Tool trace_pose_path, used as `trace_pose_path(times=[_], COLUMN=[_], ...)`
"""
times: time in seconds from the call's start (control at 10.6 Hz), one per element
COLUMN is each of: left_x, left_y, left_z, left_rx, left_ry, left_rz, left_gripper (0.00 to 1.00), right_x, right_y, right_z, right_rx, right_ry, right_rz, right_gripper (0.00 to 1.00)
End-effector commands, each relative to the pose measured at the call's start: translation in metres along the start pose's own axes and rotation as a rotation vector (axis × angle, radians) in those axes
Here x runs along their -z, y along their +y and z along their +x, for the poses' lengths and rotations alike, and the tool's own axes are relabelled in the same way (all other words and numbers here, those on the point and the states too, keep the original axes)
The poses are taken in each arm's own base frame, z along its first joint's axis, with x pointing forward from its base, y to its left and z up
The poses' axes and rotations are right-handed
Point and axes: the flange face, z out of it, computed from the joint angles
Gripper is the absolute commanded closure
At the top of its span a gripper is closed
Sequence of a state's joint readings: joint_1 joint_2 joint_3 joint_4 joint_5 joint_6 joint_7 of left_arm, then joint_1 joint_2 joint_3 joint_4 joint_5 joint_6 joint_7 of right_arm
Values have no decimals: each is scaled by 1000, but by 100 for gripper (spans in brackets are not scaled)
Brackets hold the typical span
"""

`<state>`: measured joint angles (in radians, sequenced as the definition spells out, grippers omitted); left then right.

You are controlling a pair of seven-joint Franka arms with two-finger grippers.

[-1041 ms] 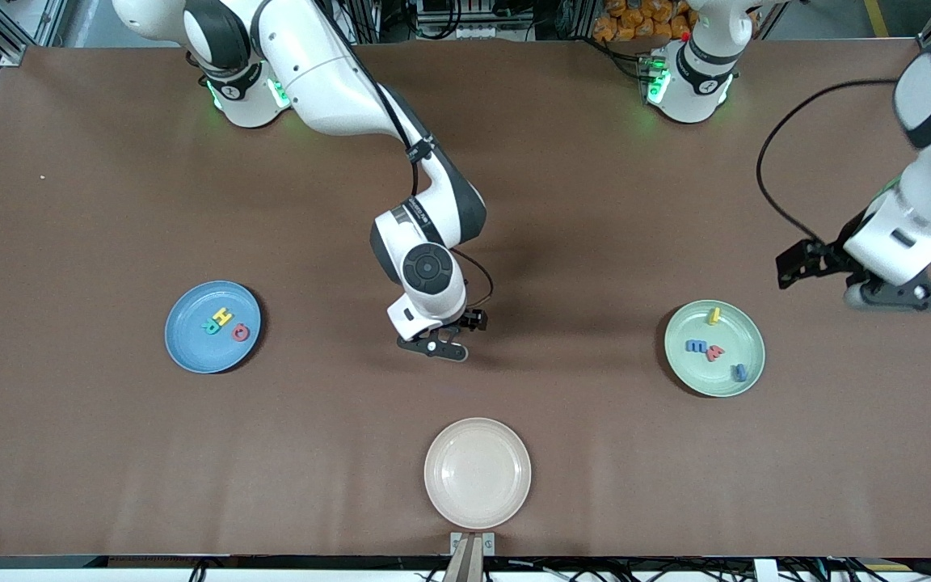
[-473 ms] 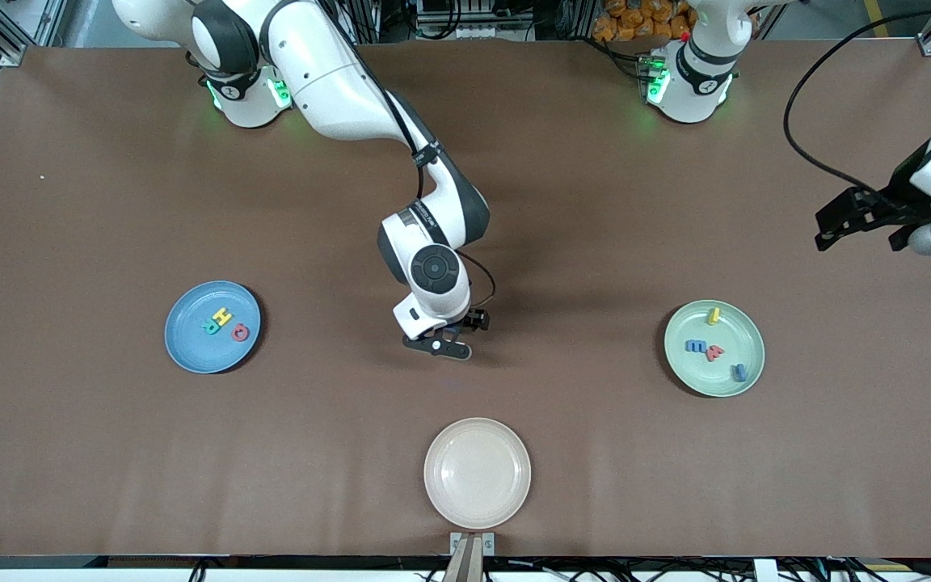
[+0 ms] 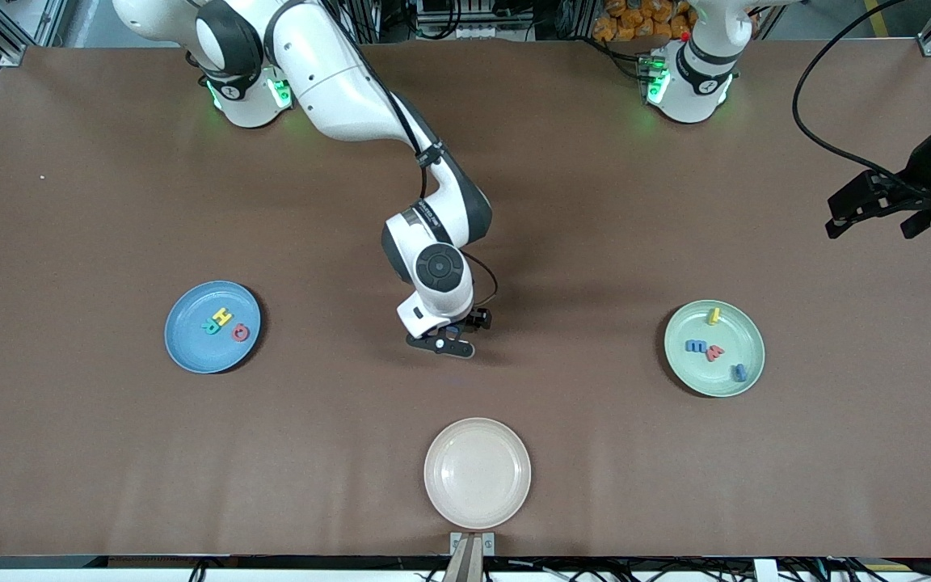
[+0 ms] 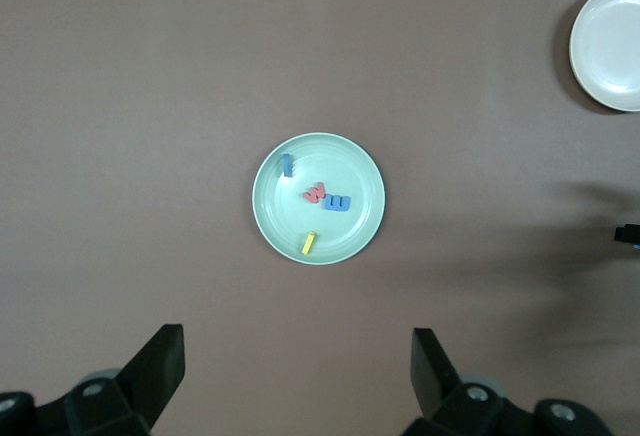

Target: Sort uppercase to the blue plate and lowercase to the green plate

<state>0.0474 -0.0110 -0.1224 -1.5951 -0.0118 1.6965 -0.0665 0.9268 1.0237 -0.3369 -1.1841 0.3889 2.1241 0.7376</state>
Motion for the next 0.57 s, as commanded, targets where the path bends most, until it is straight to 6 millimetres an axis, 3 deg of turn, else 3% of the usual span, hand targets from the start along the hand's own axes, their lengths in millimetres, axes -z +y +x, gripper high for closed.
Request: trace_pose_path(times=[0.0, 0.09, 0.47], left_x=[1, 1, 1], left_y=[11, 11, 11], left_z=[-1, -1, -1], left_rx=[-9, -9, -10], left_ry=[-15, -15, -15], left_rz=[-23, -23, -23], left_gripper=[0, 0, 0], right_x=[1, 1, 5], right_y=[-6, -7, -6], right_z=[-1, -2, 0], right_rx=[6, 6, 10], right_ry=[36, 36, 48], right_rz=[-20, -20, -25], right_gripper=[67, 100, 100])
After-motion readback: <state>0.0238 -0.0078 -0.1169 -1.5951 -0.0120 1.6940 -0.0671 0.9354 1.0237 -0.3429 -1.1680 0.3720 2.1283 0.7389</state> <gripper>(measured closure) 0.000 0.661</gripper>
